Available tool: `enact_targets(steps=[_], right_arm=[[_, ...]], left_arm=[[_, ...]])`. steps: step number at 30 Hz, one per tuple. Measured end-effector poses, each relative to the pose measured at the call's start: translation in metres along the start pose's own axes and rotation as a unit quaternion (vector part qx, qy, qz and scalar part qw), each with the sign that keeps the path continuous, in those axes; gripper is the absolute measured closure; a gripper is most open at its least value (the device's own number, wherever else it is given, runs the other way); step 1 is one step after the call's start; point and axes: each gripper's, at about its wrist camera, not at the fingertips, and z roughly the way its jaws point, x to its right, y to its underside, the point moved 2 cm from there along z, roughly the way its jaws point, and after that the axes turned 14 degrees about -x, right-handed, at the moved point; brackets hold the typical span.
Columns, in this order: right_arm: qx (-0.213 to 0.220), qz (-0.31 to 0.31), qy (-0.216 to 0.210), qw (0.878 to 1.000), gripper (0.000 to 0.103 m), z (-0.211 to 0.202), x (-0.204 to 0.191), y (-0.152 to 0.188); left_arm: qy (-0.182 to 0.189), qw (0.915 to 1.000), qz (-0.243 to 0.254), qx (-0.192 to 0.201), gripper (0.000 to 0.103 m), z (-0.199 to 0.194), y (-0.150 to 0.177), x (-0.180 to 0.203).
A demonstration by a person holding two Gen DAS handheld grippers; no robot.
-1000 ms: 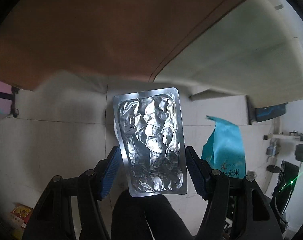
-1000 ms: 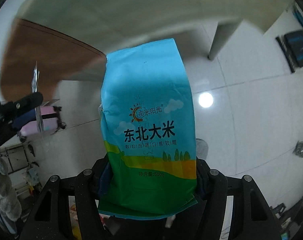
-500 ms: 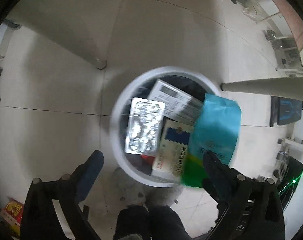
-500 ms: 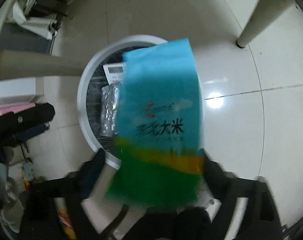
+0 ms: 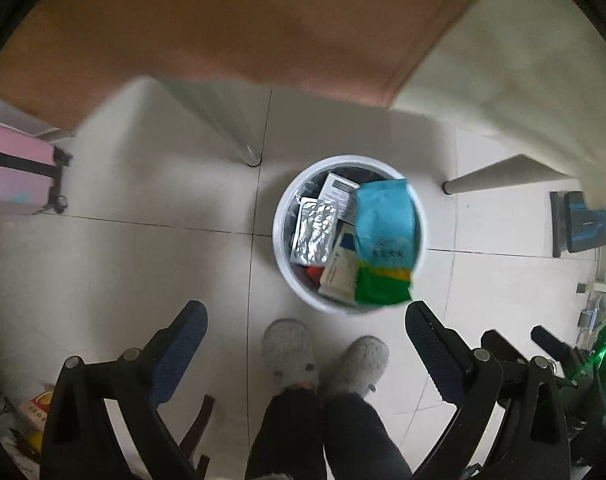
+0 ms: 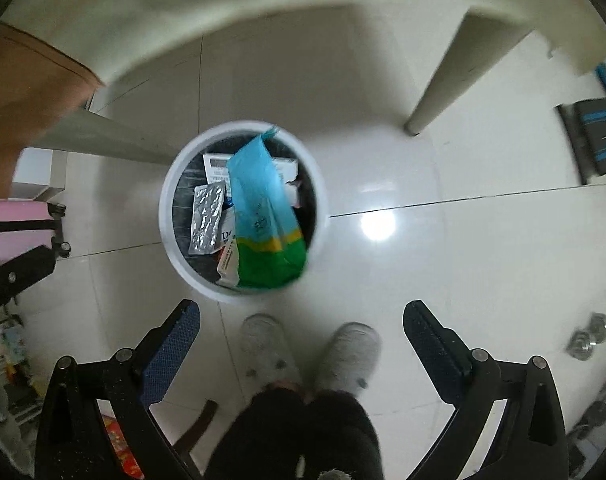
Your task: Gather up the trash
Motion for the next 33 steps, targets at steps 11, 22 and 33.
enact_targets(steps=[11, 22, 33], right_arm=[[0.025, -0.035, 0.012, 0.999, 0.001, -0.212, -0.008, 0.094], [0.056, -0.041, -0.047, 0.996, 0.001, -0.384, -0.012, 0.188], [0.104, -0.089, -0.099, 0.986, 0.0, -0.498, -0.019, 0.251]], left_arm=[[0.011, 0.9997, 0.002, 0.019, 0.002, -0.181, 0.107, 0.019], [0.085, 0.9929, 0.045, 0.07, 0.002, -0.324, 0.174, 0.026], [0.152, 0.9798, 0.061, 0.114, 0.002, -0.396, 0.216, 0.022]])
